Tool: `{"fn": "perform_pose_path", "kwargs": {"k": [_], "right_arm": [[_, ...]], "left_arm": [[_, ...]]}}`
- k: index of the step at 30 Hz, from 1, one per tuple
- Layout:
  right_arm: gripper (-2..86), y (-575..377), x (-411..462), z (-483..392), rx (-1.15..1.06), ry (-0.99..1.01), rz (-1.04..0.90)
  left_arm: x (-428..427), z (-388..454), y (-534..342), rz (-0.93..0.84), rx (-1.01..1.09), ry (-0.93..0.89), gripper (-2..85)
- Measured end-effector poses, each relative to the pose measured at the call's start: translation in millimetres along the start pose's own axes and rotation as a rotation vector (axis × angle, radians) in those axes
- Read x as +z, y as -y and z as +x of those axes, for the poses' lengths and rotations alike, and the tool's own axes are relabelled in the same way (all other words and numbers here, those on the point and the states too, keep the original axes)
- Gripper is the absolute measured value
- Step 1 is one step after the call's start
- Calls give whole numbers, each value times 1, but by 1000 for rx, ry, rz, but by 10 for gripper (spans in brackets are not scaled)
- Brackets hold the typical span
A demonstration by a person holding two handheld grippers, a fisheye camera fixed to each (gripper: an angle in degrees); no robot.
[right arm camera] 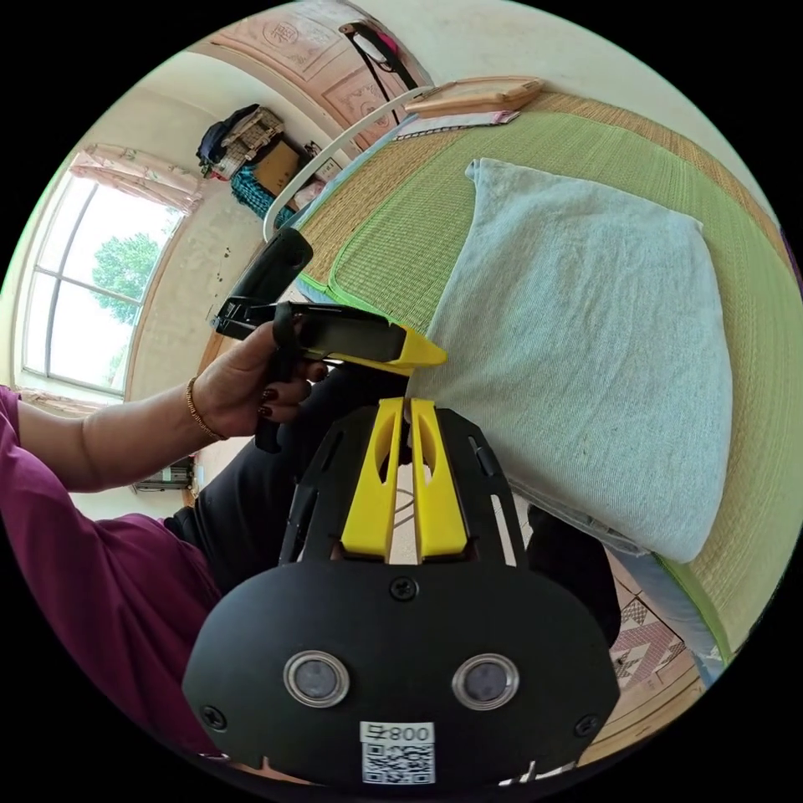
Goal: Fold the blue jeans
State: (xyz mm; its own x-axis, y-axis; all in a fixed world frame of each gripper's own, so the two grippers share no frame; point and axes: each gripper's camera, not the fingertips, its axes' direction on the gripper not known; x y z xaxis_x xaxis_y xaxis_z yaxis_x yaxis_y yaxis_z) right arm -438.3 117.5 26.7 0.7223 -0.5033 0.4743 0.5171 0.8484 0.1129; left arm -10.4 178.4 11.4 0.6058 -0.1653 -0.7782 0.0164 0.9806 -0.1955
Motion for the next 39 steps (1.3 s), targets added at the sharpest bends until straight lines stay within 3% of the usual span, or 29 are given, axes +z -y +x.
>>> {"fn": "perform_pose_path", "kwargs": {"k": [10, 21, 39], "right_arm": [[20, -48, 27, 41, 158, 192, -6], [109, -109, 71, 116, 501, 509, 147], [161, -165, 124, 136, 666, 836, 481]], "left_arm": [[11, -3, -14, -29, -37, 7, 125], [23, -2, -13, -80, -34, 43, 121], [12, 20, -37, 4, -82, -282, 79]]}}
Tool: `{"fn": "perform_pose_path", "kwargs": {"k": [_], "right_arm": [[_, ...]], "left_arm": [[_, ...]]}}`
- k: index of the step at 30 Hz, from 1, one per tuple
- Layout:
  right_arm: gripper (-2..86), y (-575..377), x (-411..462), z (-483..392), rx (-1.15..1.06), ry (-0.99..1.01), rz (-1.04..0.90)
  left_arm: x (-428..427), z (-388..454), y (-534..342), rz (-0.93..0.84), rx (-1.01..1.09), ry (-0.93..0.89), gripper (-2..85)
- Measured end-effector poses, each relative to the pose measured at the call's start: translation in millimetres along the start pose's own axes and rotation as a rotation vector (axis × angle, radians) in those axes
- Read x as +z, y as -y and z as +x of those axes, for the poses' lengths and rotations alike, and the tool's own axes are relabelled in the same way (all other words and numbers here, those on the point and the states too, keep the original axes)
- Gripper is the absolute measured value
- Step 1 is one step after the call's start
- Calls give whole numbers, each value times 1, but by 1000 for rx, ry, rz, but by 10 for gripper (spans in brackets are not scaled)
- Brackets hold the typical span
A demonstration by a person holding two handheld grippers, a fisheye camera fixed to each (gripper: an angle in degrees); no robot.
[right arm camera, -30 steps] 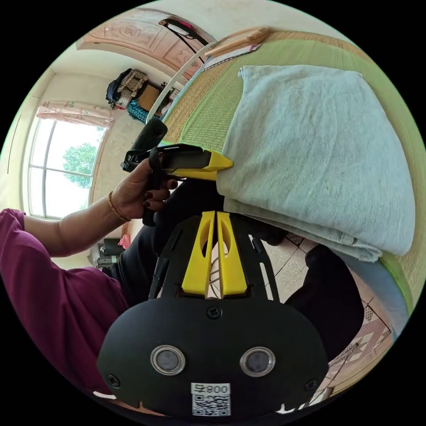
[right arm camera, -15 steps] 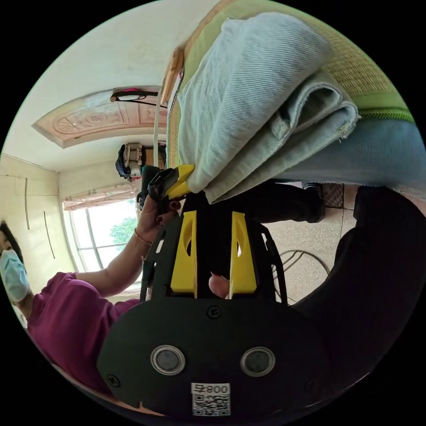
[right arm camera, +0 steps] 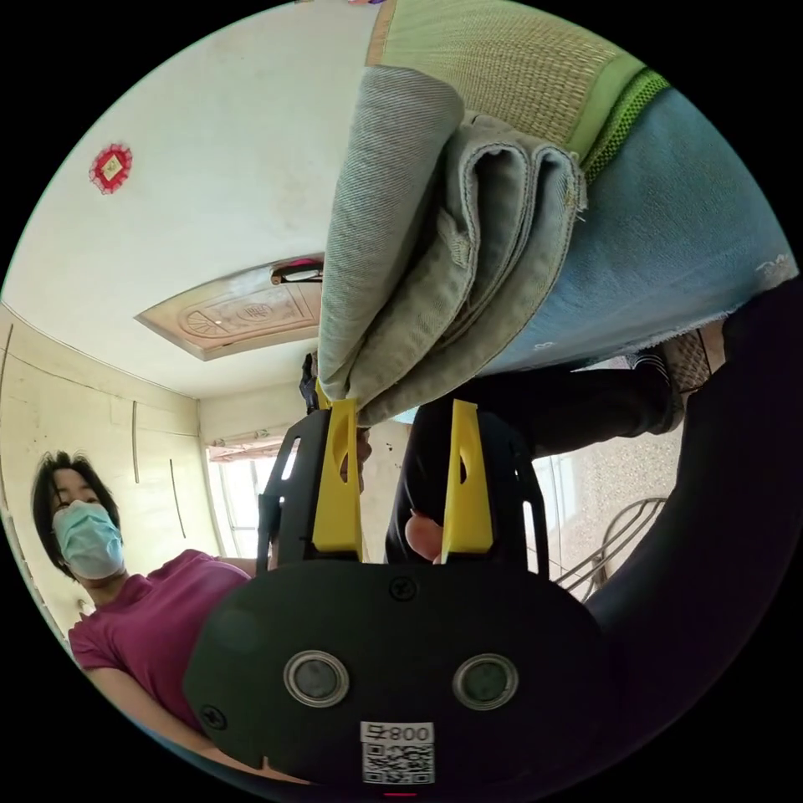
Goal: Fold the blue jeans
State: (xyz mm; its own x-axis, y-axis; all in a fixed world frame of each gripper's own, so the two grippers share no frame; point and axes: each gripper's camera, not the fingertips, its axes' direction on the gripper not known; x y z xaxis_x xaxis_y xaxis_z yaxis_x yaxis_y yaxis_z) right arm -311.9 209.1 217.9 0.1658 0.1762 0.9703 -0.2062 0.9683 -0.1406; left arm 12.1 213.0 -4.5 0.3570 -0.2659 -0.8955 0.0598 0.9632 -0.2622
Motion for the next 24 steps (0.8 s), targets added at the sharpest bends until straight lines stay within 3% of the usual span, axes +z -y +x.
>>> {"fn": "perform_pose_path", "kwargs": {"k": [6, 11, 15, 21, 24], "right_arm": [[151, -4, 30, 24, 28, 19, -39], [142, -3, 42, 22, 0, -55, -72], [145, -1, 53, 21, -19, -146, -105], [152, -6, 62, 32, 1, -136, -94], [155, -9, 62, 37, 17, -127, -80]], "left_arm": [[-8, -6, -6, -7, -5, 45, 81], [-19, -19, -18, -23, -11, 222, 108], [-18, -37, -21, -39, -45, 167, 131], [-6, -47, -13, -109, -46, 213, 123], [-12, -55, -14, -114, -76, 152, 104]]}}
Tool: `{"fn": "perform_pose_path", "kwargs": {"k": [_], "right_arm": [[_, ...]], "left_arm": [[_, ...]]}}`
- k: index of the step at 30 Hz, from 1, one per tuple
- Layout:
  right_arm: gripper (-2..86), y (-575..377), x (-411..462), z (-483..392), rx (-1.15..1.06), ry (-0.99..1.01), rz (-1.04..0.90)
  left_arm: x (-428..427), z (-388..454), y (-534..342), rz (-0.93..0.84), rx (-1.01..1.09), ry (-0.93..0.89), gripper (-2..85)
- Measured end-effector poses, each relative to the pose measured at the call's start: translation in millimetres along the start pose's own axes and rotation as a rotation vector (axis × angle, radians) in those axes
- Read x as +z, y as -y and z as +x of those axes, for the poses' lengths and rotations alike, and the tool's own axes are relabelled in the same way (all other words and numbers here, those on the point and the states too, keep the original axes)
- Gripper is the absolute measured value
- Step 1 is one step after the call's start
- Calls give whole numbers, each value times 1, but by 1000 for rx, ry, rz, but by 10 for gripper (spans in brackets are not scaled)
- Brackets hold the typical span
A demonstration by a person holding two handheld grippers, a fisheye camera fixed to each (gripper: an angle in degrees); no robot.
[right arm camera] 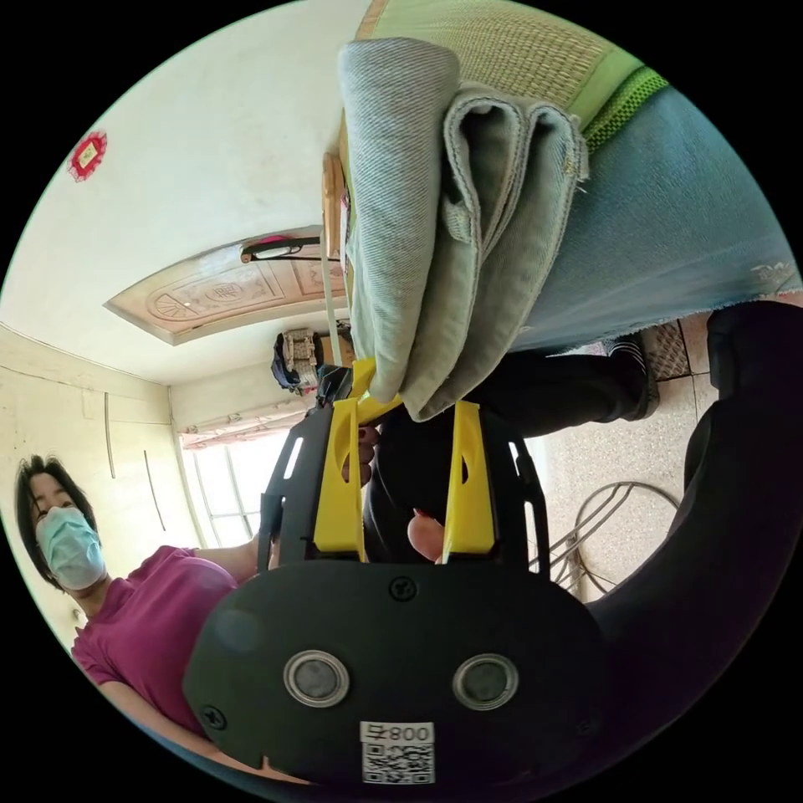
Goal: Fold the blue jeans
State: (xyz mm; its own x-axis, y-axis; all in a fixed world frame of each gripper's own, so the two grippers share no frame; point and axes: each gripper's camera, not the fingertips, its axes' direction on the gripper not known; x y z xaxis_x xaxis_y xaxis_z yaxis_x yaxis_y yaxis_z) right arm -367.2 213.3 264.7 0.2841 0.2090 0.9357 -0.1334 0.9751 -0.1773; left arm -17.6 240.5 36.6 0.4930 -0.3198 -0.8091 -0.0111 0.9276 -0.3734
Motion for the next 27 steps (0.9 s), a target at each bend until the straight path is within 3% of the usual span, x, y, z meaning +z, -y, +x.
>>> {"fn": "perform_pose_path", "kwargs": {"k": [11, 27], "right_arm": [[173, -4, 15, -4, -9, 151, 66], [165, -10, 37, 5, 34, 327, 149]], "left_arm": [[-22, 5, -26, 97, -31, -227, 83], [-38, -6, -49, 143, -46, -235, 82]]}}
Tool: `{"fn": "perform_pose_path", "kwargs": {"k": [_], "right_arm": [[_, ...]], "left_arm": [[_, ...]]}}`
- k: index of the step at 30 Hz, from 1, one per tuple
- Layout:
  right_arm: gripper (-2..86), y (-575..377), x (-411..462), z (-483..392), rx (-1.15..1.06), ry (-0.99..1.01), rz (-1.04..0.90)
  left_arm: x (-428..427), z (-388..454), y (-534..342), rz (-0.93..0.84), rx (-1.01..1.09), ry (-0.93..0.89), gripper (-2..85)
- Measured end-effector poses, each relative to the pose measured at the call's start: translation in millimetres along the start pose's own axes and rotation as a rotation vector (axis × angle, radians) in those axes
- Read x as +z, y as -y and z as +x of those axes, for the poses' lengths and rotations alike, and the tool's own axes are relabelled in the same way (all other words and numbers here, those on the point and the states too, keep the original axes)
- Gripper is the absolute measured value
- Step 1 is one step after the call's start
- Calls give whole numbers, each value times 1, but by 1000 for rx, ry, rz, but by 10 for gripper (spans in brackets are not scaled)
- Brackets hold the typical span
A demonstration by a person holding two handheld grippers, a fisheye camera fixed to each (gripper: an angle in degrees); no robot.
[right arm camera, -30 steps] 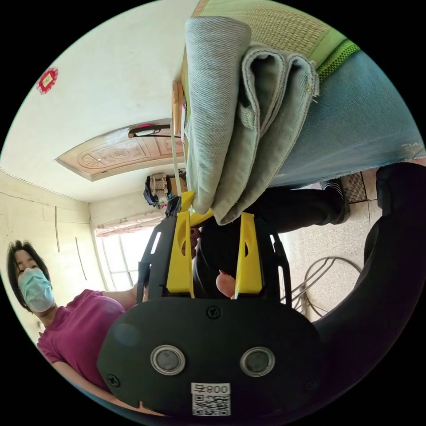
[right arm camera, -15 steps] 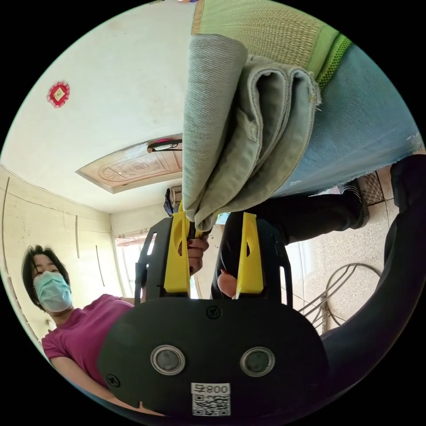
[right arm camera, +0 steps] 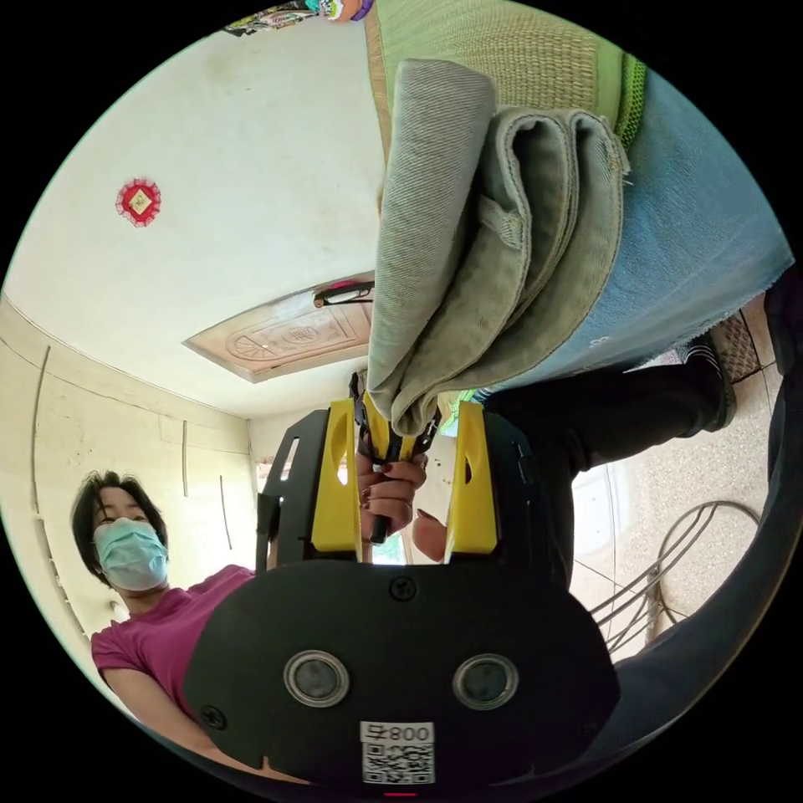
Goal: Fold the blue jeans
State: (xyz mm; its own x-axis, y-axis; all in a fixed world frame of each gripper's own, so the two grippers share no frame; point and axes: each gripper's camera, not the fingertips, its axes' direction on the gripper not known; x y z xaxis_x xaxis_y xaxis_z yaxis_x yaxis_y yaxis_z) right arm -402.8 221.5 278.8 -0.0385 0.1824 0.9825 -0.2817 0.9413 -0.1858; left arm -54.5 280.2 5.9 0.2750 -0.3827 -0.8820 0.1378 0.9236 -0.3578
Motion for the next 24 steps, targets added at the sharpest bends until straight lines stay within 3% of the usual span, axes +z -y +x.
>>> {"fn": "perform_pose_path", "kwargs": {"k": [13, 24], "right_arm": [[93, 10, 22, 9, 49, -35, 22], [69, 23, 12, 3, 52, -55, -7]], "left_arm": [[-21, -5, -24, -44, 82, 100, 85], [-109, -37, -10, 187, 79, 28, 103]]}}
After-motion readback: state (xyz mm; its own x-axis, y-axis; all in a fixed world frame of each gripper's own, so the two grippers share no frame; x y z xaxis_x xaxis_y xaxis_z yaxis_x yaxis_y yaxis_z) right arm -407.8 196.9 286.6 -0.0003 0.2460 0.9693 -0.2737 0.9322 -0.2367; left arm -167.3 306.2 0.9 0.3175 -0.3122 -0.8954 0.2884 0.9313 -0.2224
